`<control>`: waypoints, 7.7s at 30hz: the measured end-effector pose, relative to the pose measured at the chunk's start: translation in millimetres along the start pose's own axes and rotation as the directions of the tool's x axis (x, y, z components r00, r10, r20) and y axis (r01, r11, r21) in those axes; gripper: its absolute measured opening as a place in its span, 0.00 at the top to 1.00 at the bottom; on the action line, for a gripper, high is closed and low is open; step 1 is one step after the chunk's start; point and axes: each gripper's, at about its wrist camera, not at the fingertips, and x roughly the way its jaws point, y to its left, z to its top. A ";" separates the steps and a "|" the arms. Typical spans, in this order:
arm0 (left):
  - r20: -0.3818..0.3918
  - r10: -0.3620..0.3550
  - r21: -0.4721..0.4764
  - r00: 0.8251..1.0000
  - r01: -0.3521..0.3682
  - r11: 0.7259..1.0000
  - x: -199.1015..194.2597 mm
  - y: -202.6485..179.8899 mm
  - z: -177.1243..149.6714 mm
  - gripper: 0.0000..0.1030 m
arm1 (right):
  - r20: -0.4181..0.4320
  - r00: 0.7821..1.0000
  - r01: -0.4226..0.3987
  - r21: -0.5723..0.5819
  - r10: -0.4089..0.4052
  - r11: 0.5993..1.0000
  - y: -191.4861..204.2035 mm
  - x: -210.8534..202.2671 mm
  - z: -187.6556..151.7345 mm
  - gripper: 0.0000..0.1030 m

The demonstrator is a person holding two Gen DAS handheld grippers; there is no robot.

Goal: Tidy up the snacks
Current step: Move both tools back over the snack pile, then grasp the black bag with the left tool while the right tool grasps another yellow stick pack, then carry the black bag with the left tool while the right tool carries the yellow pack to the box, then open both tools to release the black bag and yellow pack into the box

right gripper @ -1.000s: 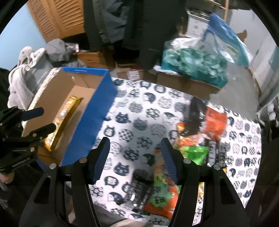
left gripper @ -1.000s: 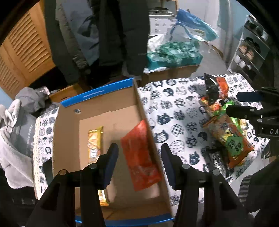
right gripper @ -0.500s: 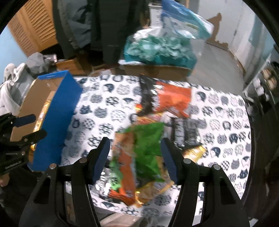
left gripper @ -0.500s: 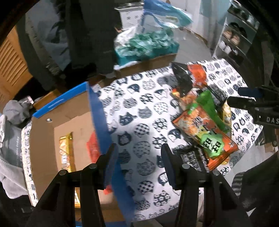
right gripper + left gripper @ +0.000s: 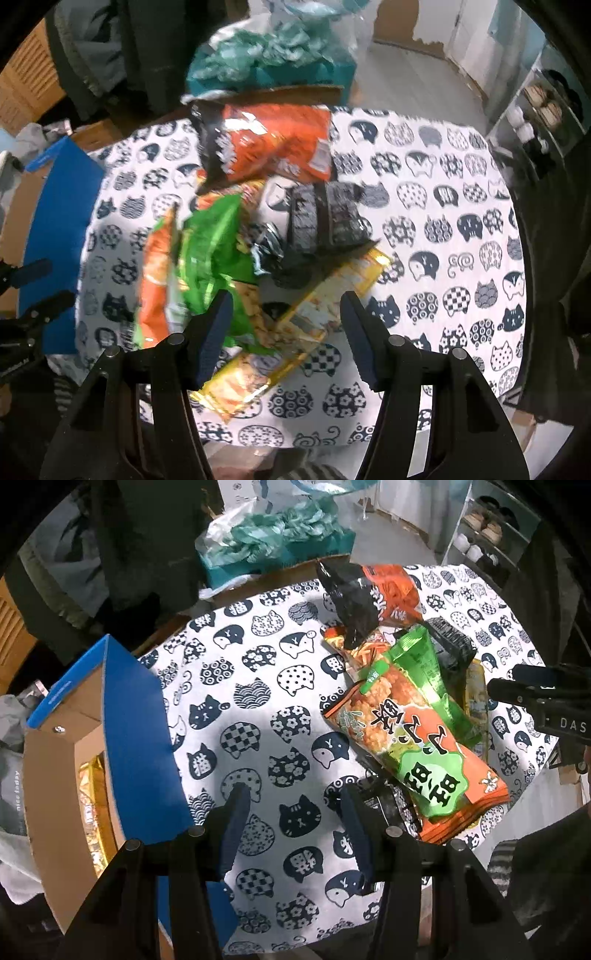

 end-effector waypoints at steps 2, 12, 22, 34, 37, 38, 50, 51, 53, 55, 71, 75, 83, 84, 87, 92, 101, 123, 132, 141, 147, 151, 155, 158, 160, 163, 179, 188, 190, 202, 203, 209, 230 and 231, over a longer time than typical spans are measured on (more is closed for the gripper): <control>-0.010 0.000 -0.009 1.000 0.000 1.000 6.4 -0.1 1.7 0.49 | -0.011 1.000 0.011 0.010 -0.011 1.000 -3.8 5.4 -2.0 0.41; -0.069 -0.042 -0.076 0.997 0.037 0.996 36.9 -0.9 3.4 0.45 | -0.111 0.993 0.030 0.052 -0.024 0.998 -12.3 44.7 -11.7 0.41; -0.117 -0.067 -0.111 0.991 0.054 0.992 54.2 -5.4 -6.6 0.40 | -0.173 0.985 0.016 0.083 -0.001 0.996 -11.4 69.0 -18.3 0.37; -0.140 -0.104 -0.107 0.985 0.089 0.990 56.9 -20.3 -12.2 0.35 | -0.209 0.970 0.126 -0.014 -0.127 0.992 -18.8 72.1 -35.1 0.36; -0.141 -0.124 -0.122 0.982 0.107 0.987 58.8 -24.4 -11.8 0.33 | -0.212 0.963 0.169 -0.015 -0.168 0.985 -31.5 67.7 -39.1 0.36; -0.143 -0.131 -0.131 0.981 0.112 0.985 60.3 -25.9 -11.9 0.32 | -0.213 0.961 0.177 -0.011 -0.175 0.984 -35.2 66.6 -40.4 0.36; -0.177 -0.159 -0.144 0.971 0.134 0.980 87.7 -52.4 -12.4 0.19 | -0.235 0.972 0.059 0.115 -0.031 0.992 -60.8 74.5 -48.6 0.36; -0.180 -0.155 -0.139 0.971 0.131 0.982 91.7 -57.2 -10.0 0.17 | -0.241 0.970 0.056 0.106 -0.029 0.993 -57.5 77.8 -50.5 0.36; -0.180 -0.153 -0.130 0.972 0.131 0.983 94.4 -58.7 -10.3 0.16 | -0.247 0.968 0.060 0.084 -0.037 0.995 -53.1 82.3 -55.7 0.37; -0.181 -0.160 -0.123 0.970 0.139 0.983 95.0 -56.4 -11.1 0.16 | -0.241 0.969 0.068 0.064 -0.051 0.996 -49.7 81.1 -57.5 0.44; -0.212 -0.120 0.027 0.970 0.129 0.991 83.6 -20.1 -17.6 0.18 | -0.220 0.973 0.089 0.089 -0.068 0.992 -72.5 65.4 -40.9 0.55; -0.198 -0.162 0.066 0.967 0.178 0.982 77.5 -24.9 -16.7 0.17 | -0.229 0.972 0.081 0.107 -0.055 0.991 -66.1 66.4 -40.4 0.55; -0.209 -0.102 0.137 0.973 0.132 0.982 100.5 -33.3 -17.9 0.17 | -0.228 0.971 0.085 0.068 -0.067 0.994 -63.1 88.9 -50.5 0.52; -0.207 -0.097 0.141 0.973 0.128 0.982 104.5 -32.8 -16.9 0.17 | -0.227 0.971 0.094 0.057 -0.079 0.994 -54.4 93.8 -49.9 0.57; -0.172 -0.100 0.157 0.980 0.127 0.979 104.9 -30.9 -15.1 0.29 | -0.218 0.972 0.099 0.048 -0.087 0.994 -50.6 95.0 -51.7 0.64; -0.152 -0.097 0.163 0.984 0.121 0.979 100.7 -37.0 -12.3 0.44 | -0.197 0.974 0.127 0.051 -0.115 0.991 -63.0 82.7 -54.0 0.70; -0.073 -0.014 0.152 0.997 0.025 0.988 58.8 -32.8 -6.7 0.45 | -0.123 0.982 0.151 0.050 -0.144 0.987 -63.0 58.4 -48.5 0.72; 0.075 0.033 0.080 0.997 -0.039 0.996 -2.2 -2.4 7.6 0.45 | 0.056 0.987 0.147 0.052 -0.150 0.988 -54.9 -18.6 -28.0 0.72; 0.135 0.070 0.072 0.988 -0.080 0.994 -31.0 8.9 9.7 0.45 | 0.134 0.985 0.110 0.006 -0.110 0.994 -33.3 -42.4 -16.0 0.72; 0.180 0.094 0.049 0.979 -0.104 0.993 -57.4 26.7 7.1 0.45 | 0.205 0.978 0.059 -0.062 -0.045 0.996 5.1 -66.9 0.3 0.72; 0.198 0.120 0.013 0.973 -0.125 0.992 -69.1 46.6 2.6 0.45 | 0.236 0.972 0.016 -0.130 0.015 0.991 44.7 -81.1 13.6 0.72; 0.204 0.134 -0.021 0.970 -0.133 0.991 -75.0 63.3 -2.9 0.44 | 0.242 0.969 -0.007 -0.171 0.049 0.985 70.2 -85.4 20.7 0.72; 0.210 0.147 -0.053 0.967 -0.138 0.989 -80.7 80.3 -8.4 0.45 | 0.240 0.968 -0.027 -0.209 0.078 0.977 96.0 -86.7 26.9 0.72; 0.211 0.159 -0.075 0.964 -0.146 0.986 -83.2 92.4 -13.2 0.44 | 0.232 0.968 -0.043 -0.235 0.099 0.971 115.7 -86.1 31.9 0.72; 0.211 0.168 -0.090 0.963 -0.152 0.984 -83.8 102.1 -16.3 0.45 | 0.227 0.967 -0.053 -0.254 0.113 0.966 131.0 -85.6 35.4 0.72; 0.203 0.172 -0.117 0.964 -0.150 0.982 -82.5 117.6 -22.2 0.44 | 0.222 0.966 -0.068 -0.280 0.134 0.958 151.3 -85.9 40.2 0.72; 0.174 0.198 -0.248 0.965 -0.152 0.957 -76.8 196.2 -63.1 0.45 | 0.151 0.965 -0.135 -0.414 0.214 0.900 270.7 -68.4 55.0 0.72; 0.149 0.213 -0.302 0.966 -0.161 0.939 -68.6 229.3 -81.0 0.44 | 0.078 0.977 -0.144 -0.457 0.201 0.878 319.2 -35.1 51.2 0.72; 0.140 0.216 -0.309 0.966 -0.164 0.937 -64.9 234.2 -84.2 0.44 | 0.067 0.979 -0.143 -0.459 0.195 0.877 324.5 -28.1 51.0 0.72; 0.063 0.211 -0.357 0.975 -0.175 0.917 -48.7 249.8 -94.0 0.35 | 0.019 0.974 -0.195 -0.427 0.224 0.883 336.0 -10.6 52.1 0.66; 0.068 0.220 -0.360 0.973 -0.182 0.915 -49.8 249.6 -93.7 0.31 | 0.020 0.974 -0.197 -0.426 0.226 0.883 336.5 -11.4 52.2 0.65; 0.088 0.225 -0.351 0.970 -0.181 0.919 -53.4 245.7 -90.6 0.28 | 0.038 0.974 -0.186 -0.431 0.223 0.883 334.6 -19.0 50.2 0.52; 0.125 0.106 -0.234 0.986 -0.074 0.969 -57.3 178.4 -59.3 0.28 | 0.086 0.985 -0.116 -0.312 0.149 0.943 246.8 -33.0 45.5 0.32; 0.125 0.101 -0.231 0.987 -0.070 0.970 -57.1 175.5 -58.0 0.28 | 0.086 0.986 -0.111 -0.305 0.143 0.946 241.4 -33.1 44.9 0.32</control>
